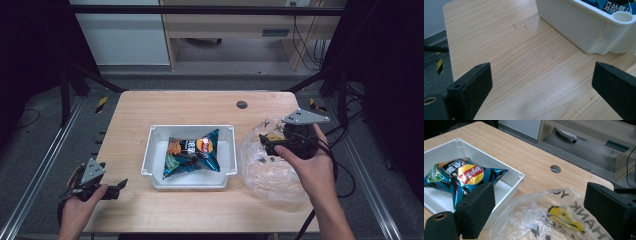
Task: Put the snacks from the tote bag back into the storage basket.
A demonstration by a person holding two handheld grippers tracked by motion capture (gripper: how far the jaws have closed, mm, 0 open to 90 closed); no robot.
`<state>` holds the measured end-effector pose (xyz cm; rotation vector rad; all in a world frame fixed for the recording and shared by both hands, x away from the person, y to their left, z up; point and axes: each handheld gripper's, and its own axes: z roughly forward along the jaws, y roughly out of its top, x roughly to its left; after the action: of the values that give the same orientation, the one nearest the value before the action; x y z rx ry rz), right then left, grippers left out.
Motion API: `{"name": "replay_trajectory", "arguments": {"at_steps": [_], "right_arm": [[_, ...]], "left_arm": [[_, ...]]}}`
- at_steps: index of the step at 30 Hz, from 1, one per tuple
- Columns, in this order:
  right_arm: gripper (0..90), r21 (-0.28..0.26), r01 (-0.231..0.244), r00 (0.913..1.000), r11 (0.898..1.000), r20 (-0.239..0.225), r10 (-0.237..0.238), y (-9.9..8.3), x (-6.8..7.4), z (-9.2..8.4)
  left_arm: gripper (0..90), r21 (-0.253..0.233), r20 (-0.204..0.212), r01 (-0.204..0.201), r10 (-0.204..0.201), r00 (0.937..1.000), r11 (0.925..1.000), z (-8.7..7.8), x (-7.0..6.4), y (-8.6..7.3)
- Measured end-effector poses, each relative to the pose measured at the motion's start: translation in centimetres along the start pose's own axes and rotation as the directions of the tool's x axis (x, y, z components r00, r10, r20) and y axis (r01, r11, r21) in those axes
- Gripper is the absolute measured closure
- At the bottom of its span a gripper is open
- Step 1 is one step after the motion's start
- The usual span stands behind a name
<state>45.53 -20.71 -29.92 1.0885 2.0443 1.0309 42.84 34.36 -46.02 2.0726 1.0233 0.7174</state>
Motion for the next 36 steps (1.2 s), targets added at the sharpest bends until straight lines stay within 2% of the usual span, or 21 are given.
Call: {"name": "replay_trajectory", "arguments": {"at_steps": [16,36], "right_arm": [[10.7,0.01,-0.036,0.9993,0.999,0.013,0.036,-2.3,-0.4,-0.3],[10.4,0.045,-0.063,0.998,0.997,0.011,0.062,-5.3,-0.1,0.6]], "left_arm": [[2.6,-0.002,-0.001,0.001,-0.001,1.0,1.0,0.0,0.0,0.0],[2.6,-0.004,-0.003,-0.001,0.001,1.0,1.0,0.0,0.0,0.0]]}}
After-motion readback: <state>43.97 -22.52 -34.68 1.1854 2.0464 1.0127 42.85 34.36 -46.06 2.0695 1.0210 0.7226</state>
